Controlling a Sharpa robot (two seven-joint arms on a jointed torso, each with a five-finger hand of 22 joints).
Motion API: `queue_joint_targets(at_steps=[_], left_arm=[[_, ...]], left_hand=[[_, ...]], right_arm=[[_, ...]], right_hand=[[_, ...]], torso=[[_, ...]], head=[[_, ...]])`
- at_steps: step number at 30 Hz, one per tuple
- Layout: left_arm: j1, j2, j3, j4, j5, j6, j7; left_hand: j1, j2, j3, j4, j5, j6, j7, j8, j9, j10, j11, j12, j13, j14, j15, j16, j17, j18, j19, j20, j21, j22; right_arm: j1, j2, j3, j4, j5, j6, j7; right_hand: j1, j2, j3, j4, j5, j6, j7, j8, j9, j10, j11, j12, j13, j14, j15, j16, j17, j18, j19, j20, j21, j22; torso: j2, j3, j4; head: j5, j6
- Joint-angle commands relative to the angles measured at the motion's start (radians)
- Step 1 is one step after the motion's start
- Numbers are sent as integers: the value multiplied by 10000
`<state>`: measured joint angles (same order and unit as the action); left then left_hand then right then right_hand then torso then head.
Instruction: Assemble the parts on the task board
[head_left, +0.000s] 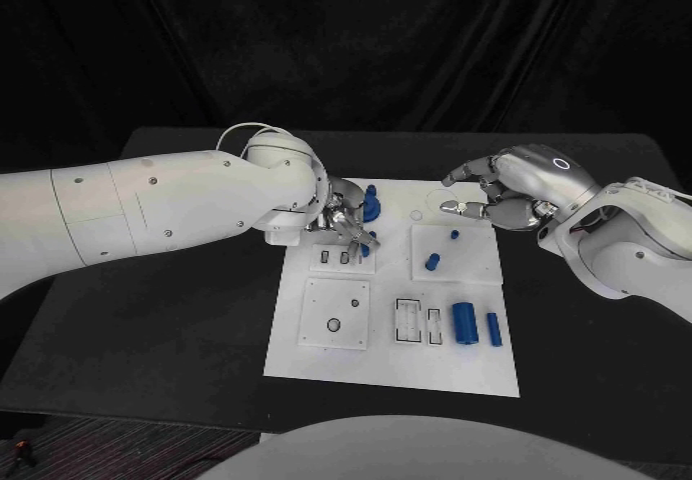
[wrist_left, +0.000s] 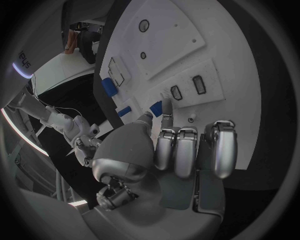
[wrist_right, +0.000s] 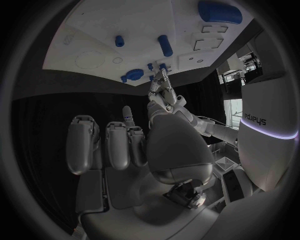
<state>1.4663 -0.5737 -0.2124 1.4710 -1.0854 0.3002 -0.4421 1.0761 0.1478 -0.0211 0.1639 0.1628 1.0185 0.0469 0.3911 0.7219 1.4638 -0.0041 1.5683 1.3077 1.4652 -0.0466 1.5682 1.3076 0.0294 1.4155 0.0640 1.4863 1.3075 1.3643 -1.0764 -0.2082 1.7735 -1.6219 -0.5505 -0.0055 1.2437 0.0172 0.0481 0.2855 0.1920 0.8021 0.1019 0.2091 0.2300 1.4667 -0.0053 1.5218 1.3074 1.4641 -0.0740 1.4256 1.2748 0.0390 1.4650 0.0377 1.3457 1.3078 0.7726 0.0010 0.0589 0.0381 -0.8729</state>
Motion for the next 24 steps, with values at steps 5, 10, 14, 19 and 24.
queue_joint_targets(at_steps=[5,10,14,19,24], left_arm=[[-54,63,8,-70,12,223,315],[-63,67,8,-100,12,223,338],[-67,44,8,-92,12,209,341],[-69,29,8,-85,12,244,340],[-69,-17,8,-45,12,227,332]], left_hand=[[269,-34,278,-225,142,-120,-13,-79,161,1070,-91,25,2630,1056,-60,26,2632,157,-33,-24,-73,1277],[357,-48,438,-362,261,-144,-23,-118,243,1070,-102,25,2630,1056,-70,26,2632,159,-37,-34,-92,1275],[448,-105,627,-529,418,-169,-34,-171,331,1070,-112,25,2630,1056,-79,26,2632,169,-65,-44,-127,1254],[514,-141,812,-666,538,-185,-37,-225,400,1070,-117,25,2630,1056,-84,26,2632,179,-99,-51,-164,1229],[543,-182,984,-779,671,-190,-41,-272,459,1070,-120,25,2630,1056,-86,26,2632,186,-120,-54,-191,1216]], right_arm=[[-27,6,5,-6,-34,-143,6],[-27,15,5,-22,-33,-122,-5],[-29,30,5,-41,-33,-100,-7],[-43,48,5,-63,-33,-96,2],[-61,61,5,-77,-33,-87,6]], right_hand=[[17,80,-76,-4,58,89,-6,24,-17,534,52,-59,1868,568,66,20,-11,123,226,46,-47,1955],[28,88,-74,-11,66,98,-6,25,-20,531,53,-64,1862,567,66,18,-15,121,229,46,-40,1957],[85,90,-76,-41,166,120,-5,19,-38,533,52,-70,1853,564,66,16,-23,122,229,46,-42,1956],[143,99,-78,-57,313,138,-4,4,-65,538,52,-74,1848,563,65,18,-25,123,226,46,-51,1953],[164,106,-78,-59,375,148,-3,0,-75,529,52,-87,1829,564,66,21,-22,128,218,46,-72,1947]], torso=[[6,0,4],[5,4,5],[5,4,2],[0,2,12],[0,1,7]], head=[[-9,3],[-16,3],[-42,3],[-13,3],[-24,3]])
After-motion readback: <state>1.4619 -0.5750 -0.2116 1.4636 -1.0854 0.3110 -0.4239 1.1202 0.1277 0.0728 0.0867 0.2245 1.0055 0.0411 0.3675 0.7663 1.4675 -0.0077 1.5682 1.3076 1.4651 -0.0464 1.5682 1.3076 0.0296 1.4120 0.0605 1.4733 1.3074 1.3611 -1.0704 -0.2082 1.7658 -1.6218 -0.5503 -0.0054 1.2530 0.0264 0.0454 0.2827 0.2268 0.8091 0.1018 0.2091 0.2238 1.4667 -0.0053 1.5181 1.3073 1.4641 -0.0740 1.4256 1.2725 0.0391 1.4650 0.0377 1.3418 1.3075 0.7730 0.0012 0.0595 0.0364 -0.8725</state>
